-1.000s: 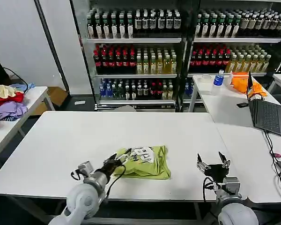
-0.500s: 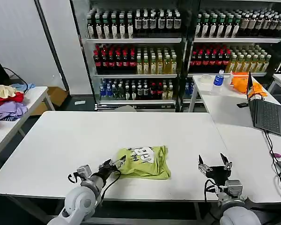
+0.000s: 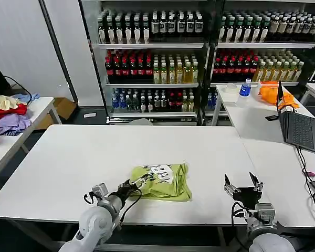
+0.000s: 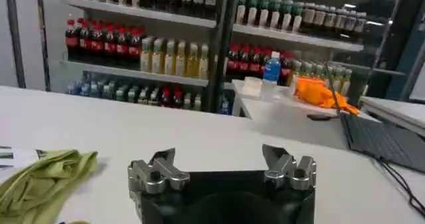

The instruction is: Fold and organize the clothes.

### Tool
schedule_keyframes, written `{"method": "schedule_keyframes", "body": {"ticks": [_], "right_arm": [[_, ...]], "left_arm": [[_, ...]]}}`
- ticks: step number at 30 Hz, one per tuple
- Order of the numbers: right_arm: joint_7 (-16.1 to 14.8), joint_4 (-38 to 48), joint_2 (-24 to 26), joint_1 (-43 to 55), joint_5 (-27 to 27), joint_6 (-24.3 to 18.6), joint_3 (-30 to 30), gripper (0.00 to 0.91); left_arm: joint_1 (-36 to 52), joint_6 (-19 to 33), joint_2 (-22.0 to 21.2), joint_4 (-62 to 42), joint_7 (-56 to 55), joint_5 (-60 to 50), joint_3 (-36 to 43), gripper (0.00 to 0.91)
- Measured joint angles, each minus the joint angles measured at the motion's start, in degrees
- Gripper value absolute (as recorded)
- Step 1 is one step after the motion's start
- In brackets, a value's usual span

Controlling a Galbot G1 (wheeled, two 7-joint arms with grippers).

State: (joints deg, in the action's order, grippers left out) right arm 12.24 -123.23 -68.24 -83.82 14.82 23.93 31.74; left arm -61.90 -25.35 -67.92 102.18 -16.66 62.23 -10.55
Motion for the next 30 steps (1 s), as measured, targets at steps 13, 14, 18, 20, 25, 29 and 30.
{"method": "schedule_keyframes", "body": {"ticks": [13, 14, 18, 20, 25, 29, 30], "right_arm": [[-0.04, -0.16, -0.05, -0.08, 0.0, 0.05, 0.31, 0.907], [-0.04, -0.17, -0.05, -0.06, 0.01, 0.06, 0.32, 0.907], [-0.04, -0.16, -0.11, -0.02, 0.02, 0.16, 0.36, 0.907], [-0.04, -0.18, -0.14, -0.01, 0.02, 0.2, 0.41, 0.907], [-0.05, -0.21, -0.16, 0.0, 0.09, 0.3, 0.68, 0.907], [-0.05, -0.21, -0.16, 0.13, 0.22, 0.32, 0.92, 0.907], [-0.07, -0.21, -0.15, 0.21, 0.29, 0.32, 1.0, 0.907]], "left_arm": [[0.71, 1.54, -2.96, -2.99, 0.14, 7.51, -1.61, 0.06], [0.67, 1.64, -3.22, -3.13, 0.14, 8.02, -1.79, 0.05], [0.55, 2.0, -4.22, -3.41, 0.02, 9.92, -2.36, 0.06], [0.57, 2.17, -4.67, -3.44, 0.01, 10.75, -2.78, 0.05], [0.59, 2.54, -5.62, -3.2, 0.11, 12.94, -4.06, 0.05], [0.37, 2.46, -5.65, -2.5, 0.0, 14.45, -5.46, 0.05], [0.25, 2.39, -5.52, -2.22, -0.03, 14.89, -6.02, 0.04]]}}
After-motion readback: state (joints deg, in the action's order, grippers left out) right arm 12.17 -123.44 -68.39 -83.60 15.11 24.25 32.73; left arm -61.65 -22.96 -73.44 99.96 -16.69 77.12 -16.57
